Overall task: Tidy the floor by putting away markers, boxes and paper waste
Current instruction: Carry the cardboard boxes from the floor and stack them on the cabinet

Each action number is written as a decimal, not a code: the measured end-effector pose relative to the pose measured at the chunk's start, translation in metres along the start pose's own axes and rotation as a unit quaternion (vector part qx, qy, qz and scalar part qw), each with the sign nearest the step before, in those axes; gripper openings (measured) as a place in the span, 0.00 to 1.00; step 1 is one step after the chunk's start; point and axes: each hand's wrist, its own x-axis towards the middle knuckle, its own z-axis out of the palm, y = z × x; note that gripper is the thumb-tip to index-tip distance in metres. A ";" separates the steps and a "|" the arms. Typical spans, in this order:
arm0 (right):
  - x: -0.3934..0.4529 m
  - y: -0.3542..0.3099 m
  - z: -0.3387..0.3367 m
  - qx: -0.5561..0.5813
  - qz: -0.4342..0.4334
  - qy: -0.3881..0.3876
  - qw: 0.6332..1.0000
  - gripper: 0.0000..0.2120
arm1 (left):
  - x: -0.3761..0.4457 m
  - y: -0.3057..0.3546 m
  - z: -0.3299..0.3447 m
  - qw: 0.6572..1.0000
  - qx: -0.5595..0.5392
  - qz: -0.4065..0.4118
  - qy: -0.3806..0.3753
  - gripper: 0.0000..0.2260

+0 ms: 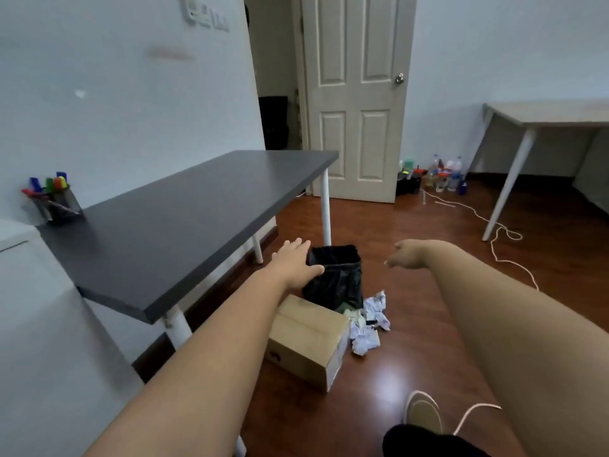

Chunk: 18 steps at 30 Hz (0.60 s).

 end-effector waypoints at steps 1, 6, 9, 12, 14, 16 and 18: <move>0.013 0.007 0.014 -0.003 0.010 -0.015 1.000 0.36 | 0.009 -0.002 0.021 0.999 -0.019 -0.010 -0.023 0.34; 0.081 0.040 0.090 -0.012 0.044 -0.076 0.996 0.31 | 0.048 -0.021 0.114 0.990 -0.081 -0.055 -0.105 0.33; 0.118 0.056 0.135 0.014 0.061 -0.109 0.992 0.33 | 0.062 -0.036 0.160 0.982 -0.110 -0.094 -0.123 0.32; 0.147 0.063 0.174 0.035 0.056 -0.129 0.989 0.32 | 0.071 -0.056 0.201 0.971 -0.134 -0.132 -0.149 0.33; 0.164 0.063 0.196 0.044 0.050 -0.137 0.988 0.33 | 0.076 -0.067 0.224 0.965 -0.140 -0.150 -0.166 0.32; 0.182 0.061 0.217 0.035 0.033 -0.143 0.989 0.33 | 0.083 -0.078 0.244 0.960 -0.151 -0.162 -0.173 0.31; 0.200 0.059 0.235 0.036 0.025 -0.151 0.988 0.33 | 0.091 -0.087 0.263 0.955 -0.160 -0.176 -0.177 0.30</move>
